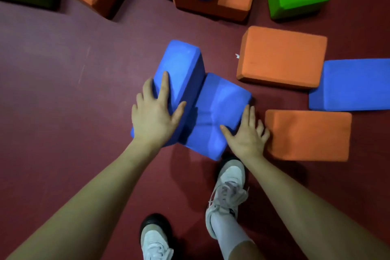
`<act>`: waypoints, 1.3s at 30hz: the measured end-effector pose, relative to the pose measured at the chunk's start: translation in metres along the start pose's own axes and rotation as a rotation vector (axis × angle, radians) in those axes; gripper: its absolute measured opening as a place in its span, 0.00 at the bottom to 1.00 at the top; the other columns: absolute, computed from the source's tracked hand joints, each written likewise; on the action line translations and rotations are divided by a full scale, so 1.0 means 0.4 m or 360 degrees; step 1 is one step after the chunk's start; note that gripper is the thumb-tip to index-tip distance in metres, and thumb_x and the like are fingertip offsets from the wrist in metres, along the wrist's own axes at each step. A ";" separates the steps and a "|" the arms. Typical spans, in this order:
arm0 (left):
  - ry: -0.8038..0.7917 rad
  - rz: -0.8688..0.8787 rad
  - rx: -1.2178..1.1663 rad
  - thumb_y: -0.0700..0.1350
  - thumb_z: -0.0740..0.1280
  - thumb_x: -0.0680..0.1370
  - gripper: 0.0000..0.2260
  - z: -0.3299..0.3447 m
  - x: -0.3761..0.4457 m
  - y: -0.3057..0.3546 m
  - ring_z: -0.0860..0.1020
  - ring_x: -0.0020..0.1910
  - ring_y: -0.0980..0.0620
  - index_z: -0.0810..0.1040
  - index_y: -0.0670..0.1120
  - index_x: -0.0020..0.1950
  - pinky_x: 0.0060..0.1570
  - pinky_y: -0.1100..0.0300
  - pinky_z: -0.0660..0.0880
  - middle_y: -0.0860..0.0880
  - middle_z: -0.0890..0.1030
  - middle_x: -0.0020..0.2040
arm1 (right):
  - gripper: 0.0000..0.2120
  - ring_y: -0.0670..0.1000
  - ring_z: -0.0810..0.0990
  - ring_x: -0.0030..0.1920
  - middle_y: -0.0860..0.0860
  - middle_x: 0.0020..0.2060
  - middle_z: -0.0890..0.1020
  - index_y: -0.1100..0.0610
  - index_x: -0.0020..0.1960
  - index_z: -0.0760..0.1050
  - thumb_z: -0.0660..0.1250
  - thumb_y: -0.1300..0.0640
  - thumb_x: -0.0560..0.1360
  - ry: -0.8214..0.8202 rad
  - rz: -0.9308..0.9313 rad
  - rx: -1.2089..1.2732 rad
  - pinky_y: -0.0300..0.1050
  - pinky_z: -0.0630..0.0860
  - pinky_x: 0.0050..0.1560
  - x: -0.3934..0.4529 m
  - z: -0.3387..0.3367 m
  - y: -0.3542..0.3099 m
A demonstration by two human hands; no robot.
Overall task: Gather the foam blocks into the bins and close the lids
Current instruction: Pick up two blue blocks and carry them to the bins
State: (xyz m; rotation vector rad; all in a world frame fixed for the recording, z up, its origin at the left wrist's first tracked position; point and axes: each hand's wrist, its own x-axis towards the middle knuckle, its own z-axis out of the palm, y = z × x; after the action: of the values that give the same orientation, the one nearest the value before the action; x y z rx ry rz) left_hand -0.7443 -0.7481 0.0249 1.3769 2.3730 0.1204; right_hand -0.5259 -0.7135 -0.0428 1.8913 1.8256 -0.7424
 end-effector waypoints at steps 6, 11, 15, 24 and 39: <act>0.0020 -0.0040 0.0033 0.59 0.61 0.75 0.30 0.040 -0.008 -0.022 0.74 0.51 0.35 0.66 0.49 0.74 0.46 0.44 0.72 0.37 0.69 0.68 | 0.51 0.63 0.53 0.75 0.53 0.78 0.47 0.55 0.78 0.38 0.61 0.31 0.72 0.0011 0.0095 0.0214 0.60 0.47 0.72 0.006 0.071 -0.048; -0.0055 -0.0122 0.0073 0.56 0.67 0.75 0.31 0.073 -0.037 -0.030 0.72 0.55 0.35 0.63 0.51 0.76 0.50 0.44 0.71 0.38 0.66 0.71 | 0.46 0.54 0.56 0.76 0.52 0.78 0.53 0.50 0.79 0.46 0.69 0.41 0.72 0.0267 -0.0129 0.0556 0.58 0.53 0.71 0.003 0.056 -0.077; -0.0059 -0.0335 0.0025 0.58 0.64 0.77 0.32 0.063 -0.044 -0.078 0.69 0.59 0.36 0.58 0.52 0.77 0.52 0.44 0.70 0.40 0.62 0.73 | 0.41 0.51 0.62 0.74 0.51 0.76 0.61 0.56 0.78 0.53 0.70 0.49 0.72 0.0494 -0.0458 0.0949 0.51 0.55 0.69 -0.017 0.029 -0.130; -0.0017 -0.0315 -0.0047 0.60 0.64 0.76 0.32 0.067 -0.052 -0.154 0.70 0.58 0.38 0.58 0.52 0.77 0.46 0.47 0.72 0.41 0.63 0.71 | 0.37 0.54 0.59 0.73 0.61 0.73 0.61 0.66 0.75 0.58 0.68 0.64 0.69 0.0618 -0.0592 0.1220 0.28 0.47 0.70 -0.017 0.064 -0.201; -0.0035 -0.0426 -0.0086 0.60 0.63 0.77 0.31 -0.045 -0.110 -0.137 0.70 0.61 0.38 0.59 0.53 0.77 0.52 0.45 0.71 0.43 0.62 0.73 | 0.35 0.61 0.70 0.66 0.50 0.78 0.54 0.44 0.75 0.61 0.71 0.48 0.71 0.0521 -0.0912 0.0669 0.53 0.75 0.56 -0.134 -0.058 -0.212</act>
State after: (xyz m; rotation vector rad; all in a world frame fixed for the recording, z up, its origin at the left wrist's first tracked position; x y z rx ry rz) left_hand -0.7767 -0.8113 0.0397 1.0191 2.4902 0.0936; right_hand -0.6080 -0.7356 0.0151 1.8112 2.6484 -1.1281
